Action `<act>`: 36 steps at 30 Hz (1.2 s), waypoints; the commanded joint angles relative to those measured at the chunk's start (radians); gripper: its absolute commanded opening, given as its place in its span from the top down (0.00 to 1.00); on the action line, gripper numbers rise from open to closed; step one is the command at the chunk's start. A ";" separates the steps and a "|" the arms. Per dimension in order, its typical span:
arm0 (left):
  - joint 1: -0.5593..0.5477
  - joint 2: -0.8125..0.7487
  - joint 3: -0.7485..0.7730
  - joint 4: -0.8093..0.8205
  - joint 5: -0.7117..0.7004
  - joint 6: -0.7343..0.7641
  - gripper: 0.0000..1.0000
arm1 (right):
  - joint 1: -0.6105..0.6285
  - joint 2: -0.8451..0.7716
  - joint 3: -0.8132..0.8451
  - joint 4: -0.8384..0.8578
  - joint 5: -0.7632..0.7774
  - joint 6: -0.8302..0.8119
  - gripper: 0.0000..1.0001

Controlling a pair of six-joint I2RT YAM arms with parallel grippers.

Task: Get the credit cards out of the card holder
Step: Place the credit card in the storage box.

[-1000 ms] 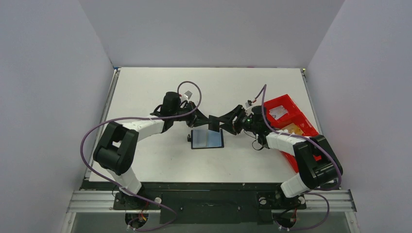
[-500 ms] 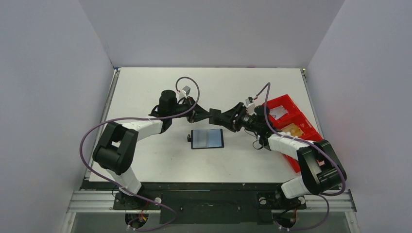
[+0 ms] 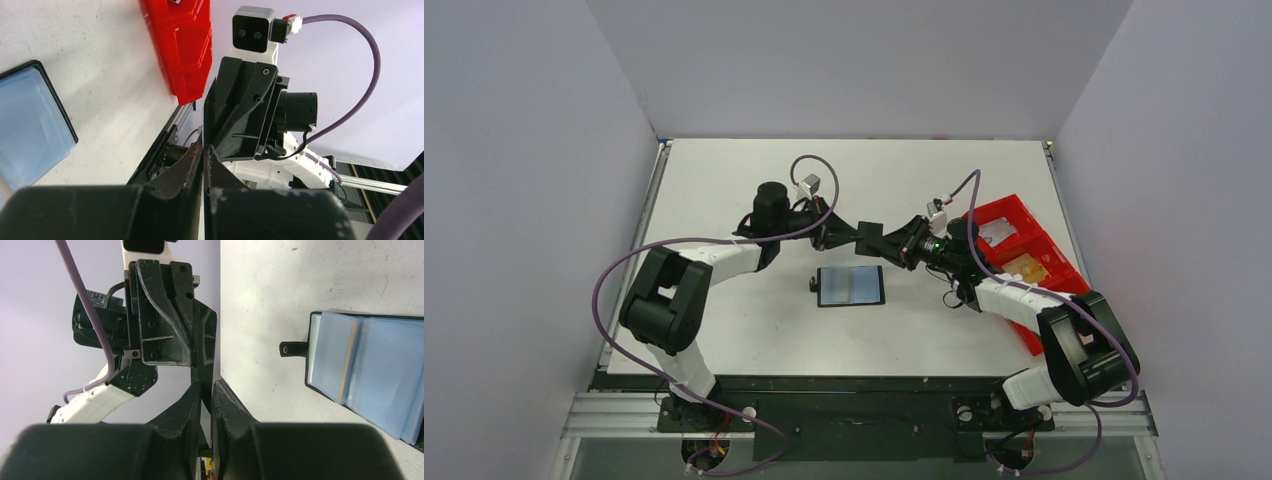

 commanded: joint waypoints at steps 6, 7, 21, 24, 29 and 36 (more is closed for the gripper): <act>-0.008 -0.039 0.091 -0.208 -0.004 0.202 0.67 | 0.014 -0.072 0.050 -0.190 0.065 -0.141 1.00; -0.008 -0.053 0.101 -0.254 -0.018 0.236 0.66 | 0.018 -0.079 0.056 -0.211 0.089 -0.161 1.00; -0.009 -0.171 0.242 -1.009 -0.462 0.711 0.58 | 0.023 -0.229 0.223 -0.922 0.548 -0.376 1.00; -0.009 -0.192 0.243 -1.037 -0.486 0.746 0.58 | 0.021 -0.258 0.267 -1.068 0.706 -0.381 1.00; -0.009 -0.192 0.253 -1.063 -0.479 0.780 0.58 | 0.017 -0.301 0.322 -1.345 0.930 -0.348 1.00; -0.016 -0.160 0.277 -1.081 -0.446 0.797 0.58 | 0.004 -0.324 0.388 -1.610 1.217 -0.222 1.00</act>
